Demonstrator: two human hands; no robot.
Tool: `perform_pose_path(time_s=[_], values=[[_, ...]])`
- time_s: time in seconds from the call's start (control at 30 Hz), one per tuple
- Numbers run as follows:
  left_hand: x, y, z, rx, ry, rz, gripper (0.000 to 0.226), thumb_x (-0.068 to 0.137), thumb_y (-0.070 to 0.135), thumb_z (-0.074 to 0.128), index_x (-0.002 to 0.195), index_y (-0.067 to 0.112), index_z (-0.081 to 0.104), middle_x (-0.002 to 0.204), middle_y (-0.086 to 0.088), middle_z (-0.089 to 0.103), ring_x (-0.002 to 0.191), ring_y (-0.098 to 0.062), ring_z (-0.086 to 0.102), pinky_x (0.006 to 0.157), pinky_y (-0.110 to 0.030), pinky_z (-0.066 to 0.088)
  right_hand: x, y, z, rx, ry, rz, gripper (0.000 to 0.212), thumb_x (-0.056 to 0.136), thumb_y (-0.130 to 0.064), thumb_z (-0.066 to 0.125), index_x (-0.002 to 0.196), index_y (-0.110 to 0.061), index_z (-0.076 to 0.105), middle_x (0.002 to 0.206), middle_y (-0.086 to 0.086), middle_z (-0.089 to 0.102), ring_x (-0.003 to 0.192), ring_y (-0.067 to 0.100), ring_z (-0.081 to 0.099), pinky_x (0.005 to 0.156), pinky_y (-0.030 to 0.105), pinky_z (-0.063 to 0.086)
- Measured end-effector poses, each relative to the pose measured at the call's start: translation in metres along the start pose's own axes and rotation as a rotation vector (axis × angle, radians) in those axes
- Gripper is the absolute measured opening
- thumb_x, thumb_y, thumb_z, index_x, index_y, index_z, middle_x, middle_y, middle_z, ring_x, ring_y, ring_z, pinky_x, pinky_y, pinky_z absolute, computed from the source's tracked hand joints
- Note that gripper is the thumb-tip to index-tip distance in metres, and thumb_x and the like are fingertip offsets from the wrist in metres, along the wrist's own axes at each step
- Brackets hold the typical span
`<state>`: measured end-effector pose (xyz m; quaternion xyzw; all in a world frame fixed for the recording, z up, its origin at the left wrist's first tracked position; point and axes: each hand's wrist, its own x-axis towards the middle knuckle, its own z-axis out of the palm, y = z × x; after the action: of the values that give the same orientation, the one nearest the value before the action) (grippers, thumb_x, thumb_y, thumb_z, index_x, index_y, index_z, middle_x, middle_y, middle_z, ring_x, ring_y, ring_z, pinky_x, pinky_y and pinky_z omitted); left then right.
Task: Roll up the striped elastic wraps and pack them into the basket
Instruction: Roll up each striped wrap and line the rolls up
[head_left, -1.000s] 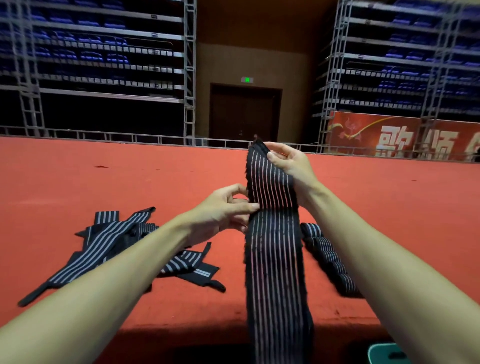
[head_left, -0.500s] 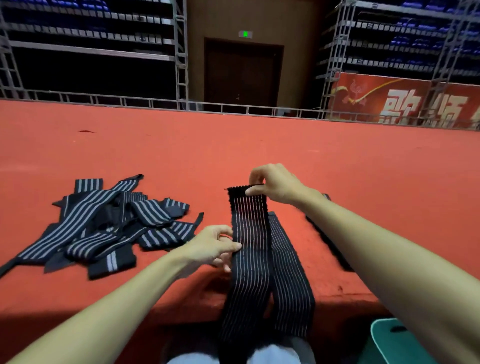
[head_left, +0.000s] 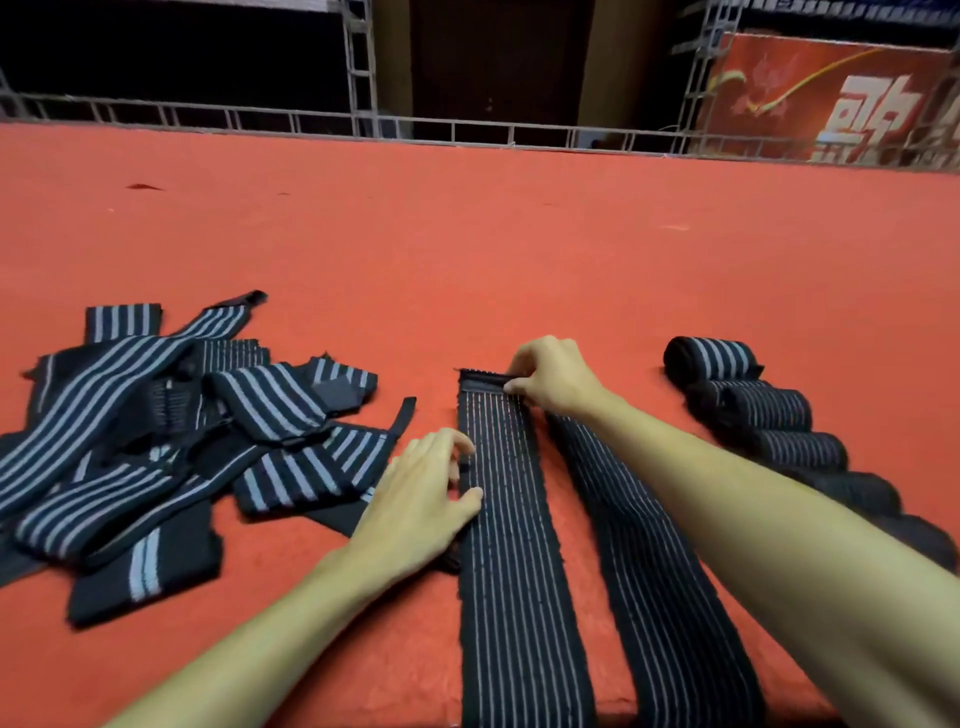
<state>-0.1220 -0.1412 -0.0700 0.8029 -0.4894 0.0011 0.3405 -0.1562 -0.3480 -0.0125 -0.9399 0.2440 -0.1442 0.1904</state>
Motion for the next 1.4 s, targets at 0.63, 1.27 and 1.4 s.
perform_pose_path(time_s=[0.63,1.27,1.4], values=[[0.04,0.047,0.058,0.183,-0.108,0.113,0.018,0.092,0.048,0.04,0.091,0.034,0.051,0.091,0.015,0.044,0.094,-0.006,0.036,0.089,-0.028,0.028,-0.026,0.112,0.012,0.22,0.307,0.266,0.023,0.091,-0.02,0.058,0.109,-0.012,0.07,0.115,0.011,0.067,0.112,0.025,0.059,0.096,0.029,0.039],[0.036,0.087,0.032,0.209,-0.343,-0.164,0.058,0.092,0.056,0.045,0.13,0.012,0.04,0.132,-0.005,0.047,0.124,-0.024,0.044,0.102,-0.04,0.031,-0.085,0.048,-0.065,0.948,0.177,0.061,0.01,0.084,-0.004,0.068,0.084,-0.014,0.066,0.071,-0.002,0.062,0.061,0.011,0.052,0.053,0.02,0.041],[0.013,0.112,0.014,-0.535,-0.388,-0.24,0.041,0.093,0.023,0.06,0.128,0.007,0.045,0.125,-0.005,0.059,0.107,-0.015,0.06,0.091,-0.025,0.048,-0.111,0.02,-0.115,1.36,0.0,0.05,0.01,0.088,-0.002,0.059,0.089,-0.011,0.061,0.074,0.001,0.063,0.056,0.011,0.057,0.051,0.02,0.043]])
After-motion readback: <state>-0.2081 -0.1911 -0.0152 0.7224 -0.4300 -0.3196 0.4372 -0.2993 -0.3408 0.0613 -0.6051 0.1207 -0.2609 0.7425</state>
